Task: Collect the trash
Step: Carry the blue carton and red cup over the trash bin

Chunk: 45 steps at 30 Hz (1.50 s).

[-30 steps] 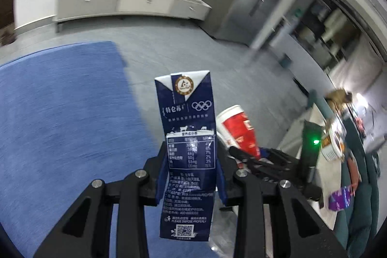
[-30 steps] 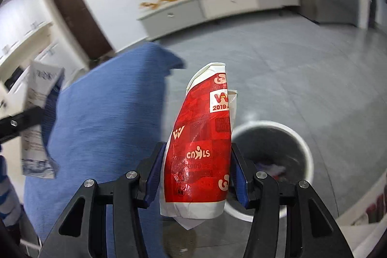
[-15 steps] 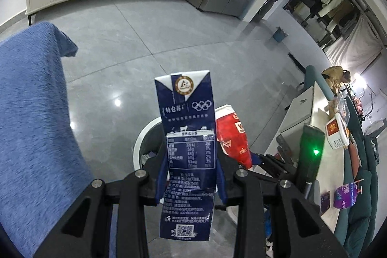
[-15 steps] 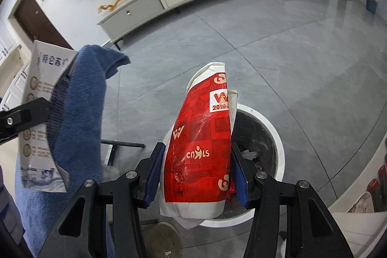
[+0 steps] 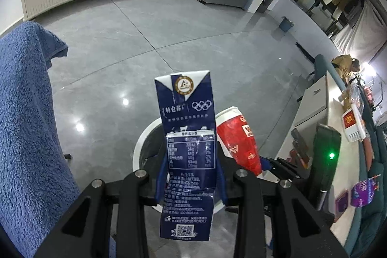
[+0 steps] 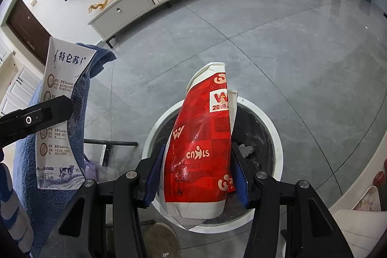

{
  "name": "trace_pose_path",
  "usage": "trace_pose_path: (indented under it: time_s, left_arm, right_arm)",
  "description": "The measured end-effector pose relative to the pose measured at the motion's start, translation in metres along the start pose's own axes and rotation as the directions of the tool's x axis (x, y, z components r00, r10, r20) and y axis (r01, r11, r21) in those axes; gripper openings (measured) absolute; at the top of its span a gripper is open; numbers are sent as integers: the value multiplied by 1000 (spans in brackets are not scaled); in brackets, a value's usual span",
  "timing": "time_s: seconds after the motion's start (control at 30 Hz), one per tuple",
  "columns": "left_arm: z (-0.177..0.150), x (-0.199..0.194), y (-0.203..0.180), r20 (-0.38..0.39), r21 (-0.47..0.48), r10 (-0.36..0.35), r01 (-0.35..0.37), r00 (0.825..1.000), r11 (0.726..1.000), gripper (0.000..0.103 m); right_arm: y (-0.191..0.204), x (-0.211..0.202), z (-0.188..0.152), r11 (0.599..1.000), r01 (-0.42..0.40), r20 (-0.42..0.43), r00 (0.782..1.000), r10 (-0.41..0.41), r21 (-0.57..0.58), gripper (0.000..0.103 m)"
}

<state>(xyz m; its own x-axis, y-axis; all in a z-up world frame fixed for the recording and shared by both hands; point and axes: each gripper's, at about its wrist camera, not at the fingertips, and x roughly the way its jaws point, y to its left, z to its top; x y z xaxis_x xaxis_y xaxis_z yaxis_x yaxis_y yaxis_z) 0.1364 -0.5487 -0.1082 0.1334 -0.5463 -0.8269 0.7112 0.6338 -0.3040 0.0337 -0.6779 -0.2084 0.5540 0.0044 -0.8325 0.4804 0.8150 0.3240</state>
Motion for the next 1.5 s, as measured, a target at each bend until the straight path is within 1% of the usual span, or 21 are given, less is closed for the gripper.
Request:
trace_pose_path:
  time_s: [0.1, 0.4, 0.6, 0.83, 1.1, 1.33, 1.5]
  left_arm:
    - [-4, 3, -5, 9, 18, 24, -24, 1000, 1000, 32]
    - [-9, 4, -11, 44, 69, 47, -50, 998, 996, 32]
    - [-11, 4, -12, 55, 84, 46, -50, 997, 995, 32]
    - [-13, 7, -15, 51, 89, 38, -43, 998, 995, 32]
    - [-11, 12, -8, 27, 66, 11, -13, 1000, 998, 32]
    - [-9, 24, 0, -38, 21, -24, 25, 999, 999, 32]
    - [-10, 27, 0, -46, 15, -22, 23, 999, 1000, 32]
  right_arm:
    - [0, 1, -3, 1000, -3, -3, 1000, 3, 3, 51]
    - [2, 6, -6, 1000, 1, -14, 1000, -1, 6, 51]
    - [-1, 10, -8, 1000, 7, -22, 1000, -7, 13, 51]
    - [-4, 13, -12, 999, 20, -31, 999, -19, 29, 51]
    - [-5, 17, -16, 999, 38, -43, 998, -36, 37, 51]
    - [-3, 23, -16, 998, 49, -62, 997, -46, 40, 51]
    - [-3, 28, -17, 997, 57, -73, 996, -54, 43, 51]
